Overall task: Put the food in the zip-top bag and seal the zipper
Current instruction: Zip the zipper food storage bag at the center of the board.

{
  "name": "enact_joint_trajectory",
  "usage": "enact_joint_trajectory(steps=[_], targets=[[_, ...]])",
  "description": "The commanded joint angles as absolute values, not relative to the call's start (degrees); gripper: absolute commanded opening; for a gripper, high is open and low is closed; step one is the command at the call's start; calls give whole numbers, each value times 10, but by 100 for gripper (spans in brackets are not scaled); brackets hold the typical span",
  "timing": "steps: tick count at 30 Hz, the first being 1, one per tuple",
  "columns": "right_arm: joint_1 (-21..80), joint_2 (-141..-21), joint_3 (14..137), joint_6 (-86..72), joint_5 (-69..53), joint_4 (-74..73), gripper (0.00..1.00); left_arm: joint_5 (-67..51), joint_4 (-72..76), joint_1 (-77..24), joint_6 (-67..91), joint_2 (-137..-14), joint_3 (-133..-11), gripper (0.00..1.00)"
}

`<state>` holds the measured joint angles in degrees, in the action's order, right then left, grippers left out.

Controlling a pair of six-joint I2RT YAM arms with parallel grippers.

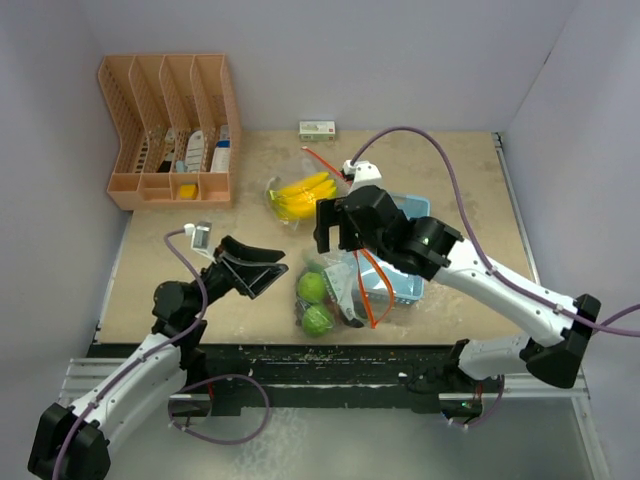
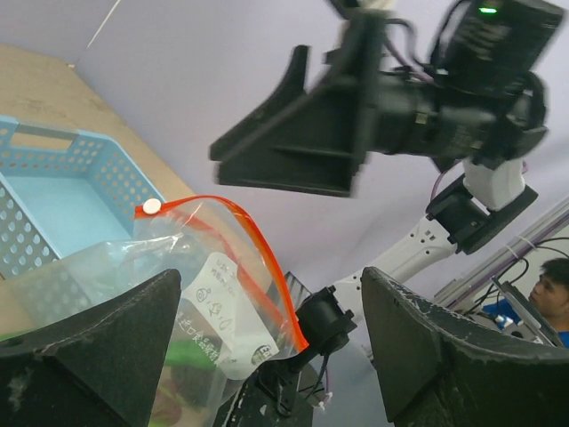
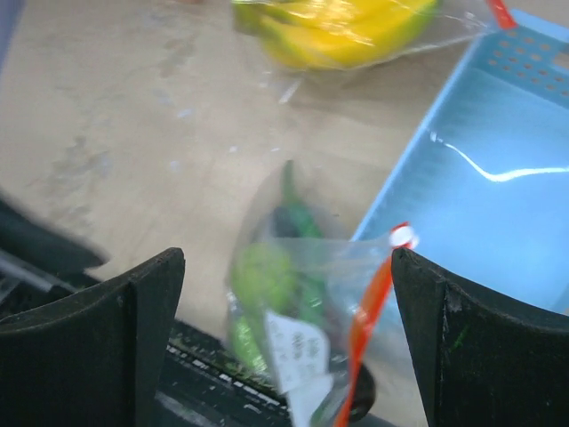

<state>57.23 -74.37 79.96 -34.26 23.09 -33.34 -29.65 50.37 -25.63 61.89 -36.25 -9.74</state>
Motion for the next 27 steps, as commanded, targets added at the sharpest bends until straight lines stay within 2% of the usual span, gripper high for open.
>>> enact_joint_trajectory(steps=[1, 4, 13, 21, 22, 24, 27], targets=[[470, -742, 749, -322, 172, -320, 100, -311, 495, -258, 601, -341, -97, 85], [429, -725, 690, -307, 123, -275, 100, -314, 479, -258, 595, -331, -100, 85], [426, -715, 639, -288, 13, -221, 100, -322, 473, -258, 583, -348, -109, 85], [425, -702, 596, -309, -9, -217, 87, -321, 480, -258, 585, -360, -105, 85], [425, -697, 592, -311, -11, -215, 84, -322, 480, -258, 584, -360, -105, 85], [425, -692, 588, -311, -12, -212, 68, -323, 479, -258, 583, -360, -107, 85], [425, -686, 592, -299, -26, -205, 39, -329, 477, -258, 582, -360, -113, 85]])
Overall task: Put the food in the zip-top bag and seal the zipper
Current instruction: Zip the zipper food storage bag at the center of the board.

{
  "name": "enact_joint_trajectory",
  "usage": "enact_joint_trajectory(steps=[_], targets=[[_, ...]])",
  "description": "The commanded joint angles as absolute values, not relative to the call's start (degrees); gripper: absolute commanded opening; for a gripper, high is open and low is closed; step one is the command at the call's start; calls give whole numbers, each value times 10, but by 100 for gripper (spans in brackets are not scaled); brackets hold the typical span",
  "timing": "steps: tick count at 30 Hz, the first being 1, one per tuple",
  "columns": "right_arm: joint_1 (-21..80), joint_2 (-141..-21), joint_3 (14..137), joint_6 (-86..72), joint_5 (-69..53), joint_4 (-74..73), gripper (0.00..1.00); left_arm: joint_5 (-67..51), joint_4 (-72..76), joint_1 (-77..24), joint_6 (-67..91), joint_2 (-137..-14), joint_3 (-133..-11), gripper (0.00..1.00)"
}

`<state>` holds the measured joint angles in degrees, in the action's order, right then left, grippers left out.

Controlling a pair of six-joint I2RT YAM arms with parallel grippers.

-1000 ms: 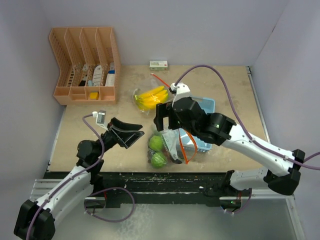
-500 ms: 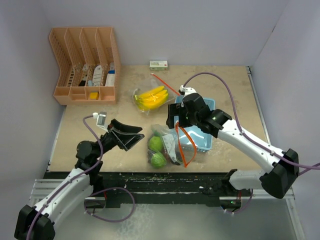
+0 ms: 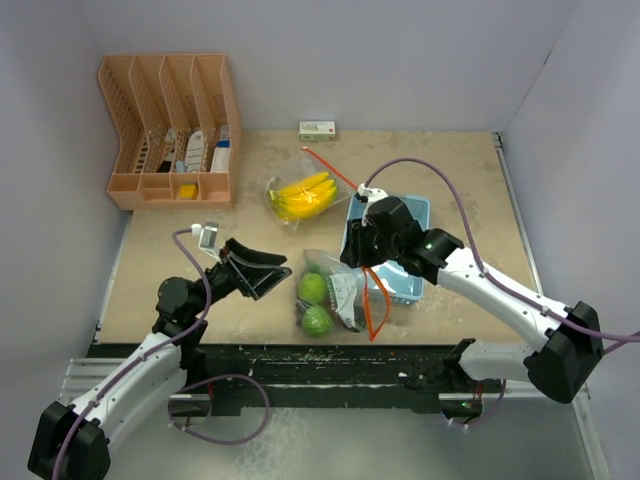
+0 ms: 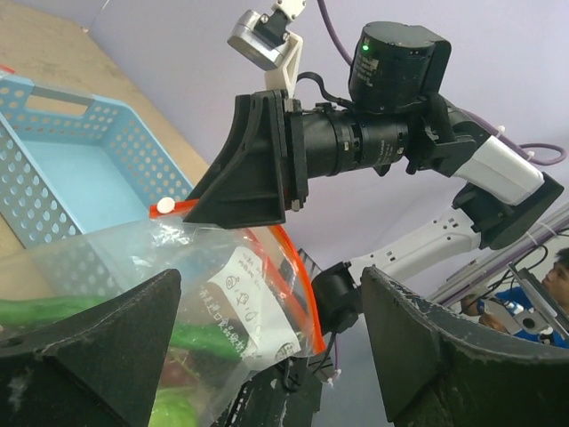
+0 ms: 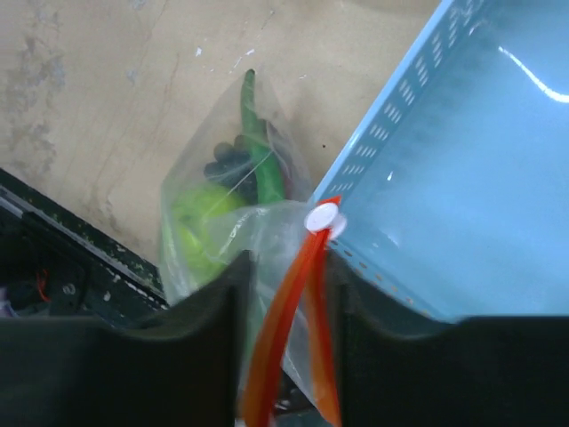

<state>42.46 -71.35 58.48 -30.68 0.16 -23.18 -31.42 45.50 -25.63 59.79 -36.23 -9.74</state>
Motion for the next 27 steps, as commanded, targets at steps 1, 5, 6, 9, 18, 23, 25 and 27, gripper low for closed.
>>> enact_joint_trajectory(steps=[1, 5, 6, 9, 18, 23, 25, 27], targets=[[425, -683, 595, -291, -35, -199, 27, -334, 475, -258, 579, -359, -117, 85], [425, -670, 636, -240, -86, -181, 0, -367, 418, -258, 545, -352, -160, 84], [425, -669, 652, -229, -94, -180, 0, -376, 393, -258, 532, -349, -177, 84], [425, -668, 696, -187, -123, -176, 0, -395, 269, -258, 469, -333, -254, 84], [425, -661, 723, -121, -329, -66, 0, -272, -74, -258, 239, -240, -420, 99], [425, -666, 702, -108, -433, -24, 0, -288, -48, -258, 248, -216, -372, 99], [425, -666, 700, -97, -475, -18, 0, -309, 3, -258, 282, -219, -336, 98], [425, -660, 696, -87, -500, -13, 0, -326, 44, -258, 309, -232, -318, 95]])
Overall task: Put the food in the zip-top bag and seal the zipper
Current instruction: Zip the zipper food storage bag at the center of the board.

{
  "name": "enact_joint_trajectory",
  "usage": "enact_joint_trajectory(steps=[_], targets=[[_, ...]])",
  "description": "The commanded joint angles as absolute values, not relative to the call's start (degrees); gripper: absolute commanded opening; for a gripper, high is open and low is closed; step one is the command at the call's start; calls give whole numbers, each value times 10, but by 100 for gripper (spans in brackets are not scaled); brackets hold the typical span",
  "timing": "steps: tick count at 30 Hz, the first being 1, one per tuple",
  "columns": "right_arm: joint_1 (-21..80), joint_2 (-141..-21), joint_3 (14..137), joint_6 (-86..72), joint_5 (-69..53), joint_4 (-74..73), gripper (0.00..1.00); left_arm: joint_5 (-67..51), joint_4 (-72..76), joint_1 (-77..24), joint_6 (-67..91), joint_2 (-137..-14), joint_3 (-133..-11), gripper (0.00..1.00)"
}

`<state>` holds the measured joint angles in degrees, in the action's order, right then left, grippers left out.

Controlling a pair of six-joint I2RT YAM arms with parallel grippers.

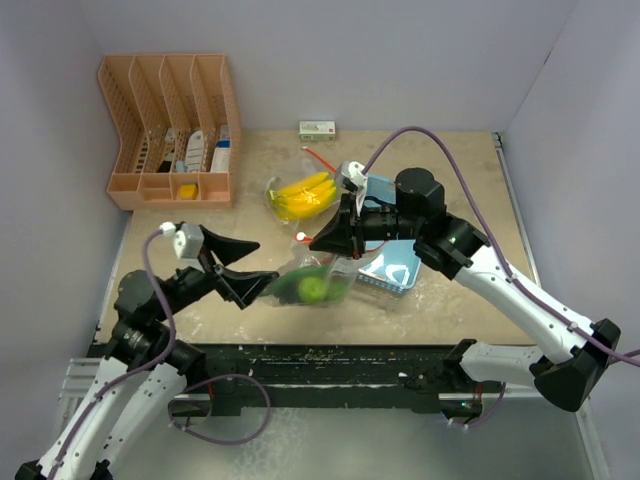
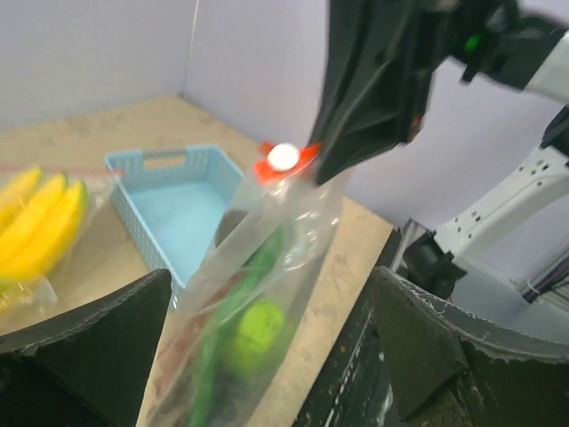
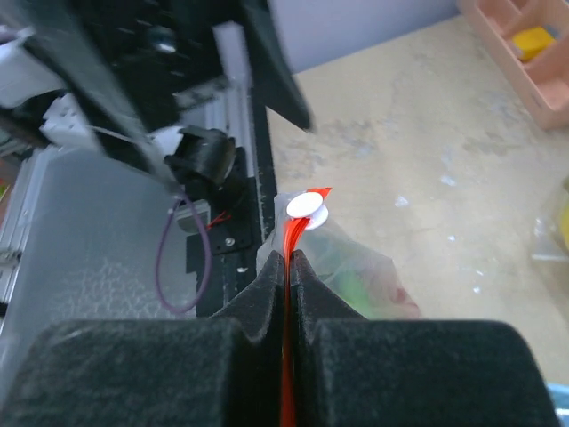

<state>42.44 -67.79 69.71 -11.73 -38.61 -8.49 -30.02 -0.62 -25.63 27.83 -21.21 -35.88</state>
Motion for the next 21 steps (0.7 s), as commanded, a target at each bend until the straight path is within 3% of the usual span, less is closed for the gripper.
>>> enact_joint_trajectory(steps=[1, 13, 16, 21], targets=[[425, -656, 695, -81, -510, -13, 0, -333, 68, -258, 319, -238, -313, 93], [426, -641, 673, -88, -504, 9, 0, -434, 261, -259, 385, -287, -291, 81], [425, -646, 674, -91, -486, 9, 0, -462, 317, -258, 416, -309, -285, 70], [426, -654, 680, -91, -485, 12, 0, -457, 374, -258, 459, -352, -271, 71]])
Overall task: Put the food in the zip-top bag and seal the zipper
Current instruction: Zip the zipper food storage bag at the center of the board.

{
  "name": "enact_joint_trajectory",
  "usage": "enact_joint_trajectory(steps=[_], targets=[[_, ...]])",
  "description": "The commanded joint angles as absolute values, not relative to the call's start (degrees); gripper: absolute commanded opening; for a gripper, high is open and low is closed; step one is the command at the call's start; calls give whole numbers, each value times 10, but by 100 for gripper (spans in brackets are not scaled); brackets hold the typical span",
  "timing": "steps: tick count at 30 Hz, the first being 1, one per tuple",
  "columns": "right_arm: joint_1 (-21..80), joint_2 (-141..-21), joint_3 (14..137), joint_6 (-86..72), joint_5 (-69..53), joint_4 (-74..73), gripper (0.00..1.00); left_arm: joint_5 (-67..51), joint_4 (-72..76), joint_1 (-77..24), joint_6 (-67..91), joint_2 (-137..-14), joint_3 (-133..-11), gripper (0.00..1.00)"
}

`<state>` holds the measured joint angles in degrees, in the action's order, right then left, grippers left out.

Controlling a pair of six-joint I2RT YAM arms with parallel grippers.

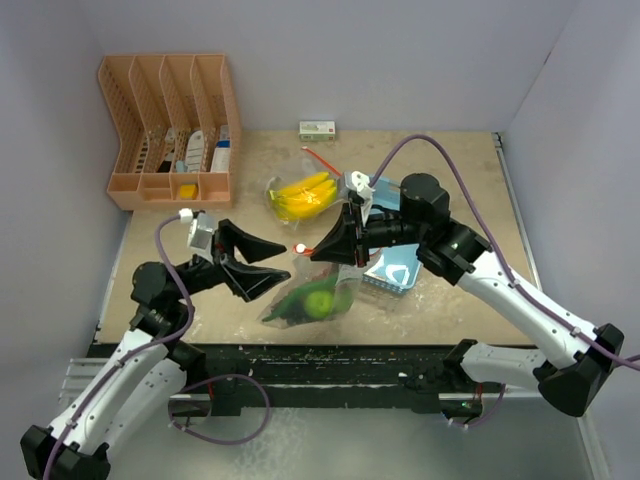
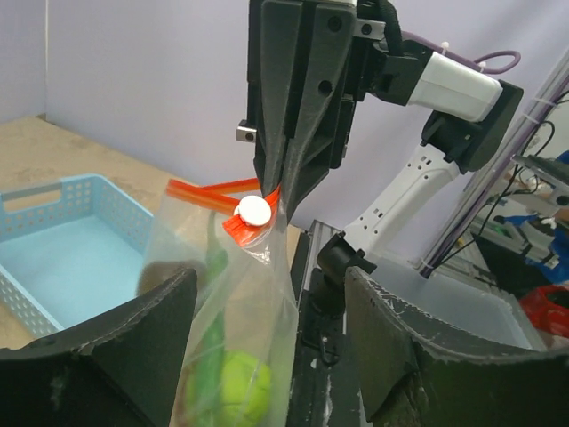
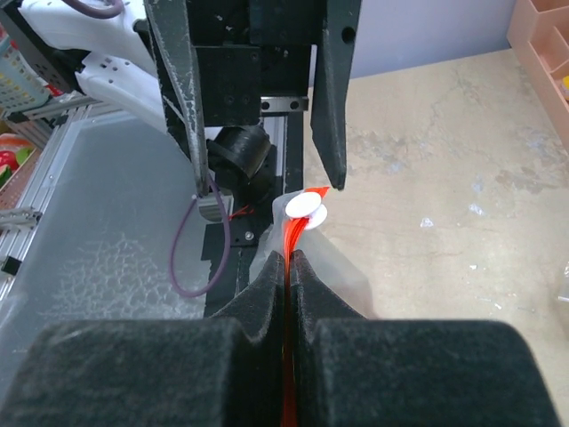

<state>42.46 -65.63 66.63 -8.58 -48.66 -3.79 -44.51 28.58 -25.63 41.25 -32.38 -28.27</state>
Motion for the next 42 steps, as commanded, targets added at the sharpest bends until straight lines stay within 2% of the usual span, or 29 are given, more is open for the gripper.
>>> enact_joint_trajectory(steps=[1, 3, 5, 15, 17, 19, 23, 26, 27, 28, 29, 30, 32, 33, 35, 38, 42], targets=[[426, -655, 681, -91, -484, 14, 0, -452, 382, -259, 463, -358, -269, 72], [426, -658, 682, -92, -480, 16, 0, -446, 396, -258, 466, -367, -266, 70], [426, -662, 684, -93, -476, 17, 0, -446, 411, -258, 466, -382, -267, 64], [427, -682, 691, -99, -463, 20, 0, -454, 503, -263, 490, -451, -269, 53], [427, -683, 691, -100, -461, 21, 0, -455, 511, -267, 490, -459, -270, 45], [426, -682, 691, -102, -454, 24, 0, -462, 520, -273, 492, -470, -269, 31], [427, -683, 693, -106, -444, 26, 0, -469, 529, -289, 491, -483, -269, 23], [427, -683, 694, -107, -435, 25, 0, -475, 525, -297, 487, -490, -271, 9], [427, -683, 694, -108, -432, 22, 0, -475, 519, -298, 486, -492, -273, 2], [427, -684, 695, -108, -425, 19, 0, -477, 513, -298, 485, -494, -277, 0], [427, -684, 695, -107, -418, 12, 2, -477, 503, -298, 480, -495, -281, 0], [427, -684, 695, -105, -411, 3, 8, -479, 491, -298, 472, -494, -289, 0], [427, -681, 693, -99, -390, -12, 26, -486, 434, -298, 439, -489, -313, 0], [426, -678, 692, -94, -380, -26, 34, -484, 369, -298, 414, -483, -330, 0], [427, -670, 690, -81, -355, -50, 45, -455, 239, -298, 354, -460, -370, 0], [426, -648, 685, -61, -333, -77, 52, -403, 107, -297, 284, -426, -398, 0], [427, -602, 667, -54, -353, -67, 60, -381, 17, -297, 243, -388, -425, 0]])
